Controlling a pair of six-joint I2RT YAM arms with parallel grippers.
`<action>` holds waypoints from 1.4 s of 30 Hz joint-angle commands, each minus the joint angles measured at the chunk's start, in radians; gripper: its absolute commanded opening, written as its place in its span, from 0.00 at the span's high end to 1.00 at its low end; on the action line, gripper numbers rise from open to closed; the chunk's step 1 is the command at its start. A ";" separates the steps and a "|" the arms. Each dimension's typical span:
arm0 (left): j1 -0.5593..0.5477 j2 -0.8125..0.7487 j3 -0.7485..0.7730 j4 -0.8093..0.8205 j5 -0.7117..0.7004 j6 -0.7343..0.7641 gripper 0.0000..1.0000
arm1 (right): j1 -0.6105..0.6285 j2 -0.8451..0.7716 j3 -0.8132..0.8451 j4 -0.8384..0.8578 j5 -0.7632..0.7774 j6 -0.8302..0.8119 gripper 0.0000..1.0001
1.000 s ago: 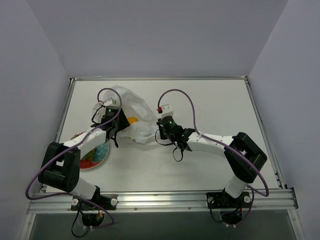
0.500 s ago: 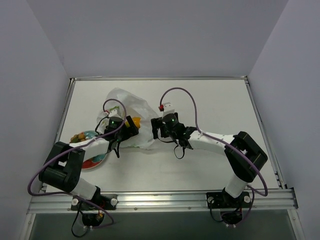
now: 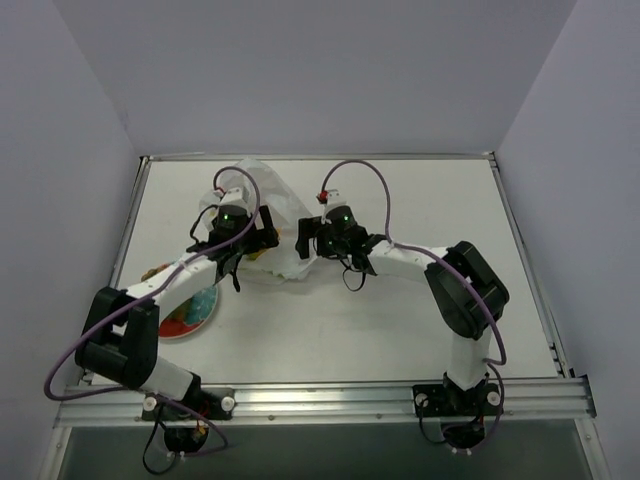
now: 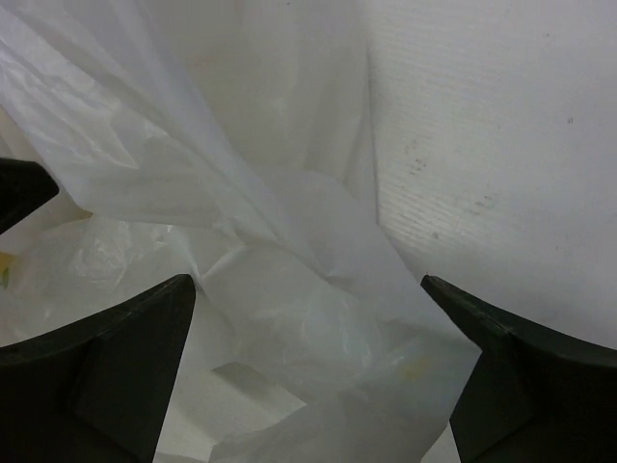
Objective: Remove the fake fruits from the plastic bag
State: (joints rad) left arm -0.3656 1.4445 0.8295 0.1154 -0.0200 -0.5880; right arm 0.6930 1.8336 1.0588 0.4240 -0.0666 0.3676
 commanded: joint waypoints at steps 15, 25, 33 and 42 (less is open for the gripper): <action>0.060 0.267 0.266 -0.172 0.150 0.222 0.04 | -0.043 0.004 0.050 0.030 -0.056 -0.025 0.28; 0.111 0.295 0.227 -0.048 0.226 0.155 0.03 | -0.043 -0.013 0.032 0.022 -0.045 -0.030 0.29; 0.114 0.324 0.214 0.036 0.207 0.108 0.07 | -0.038 -0.017 0.024 0.016 -0.038 -0.038 0.27; 0.126 0.346 0.249 0.049 0.146 0.106 0.19 | -0.026 -0.016 0.023 0.021 -0.058 -0.039 0.22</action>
State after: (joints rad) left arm -0.2497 1.7988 1.0237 0.1291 0.1665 -0.4717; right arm 0.6571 1.8713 1.0859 0.4305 -0.1135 0.3393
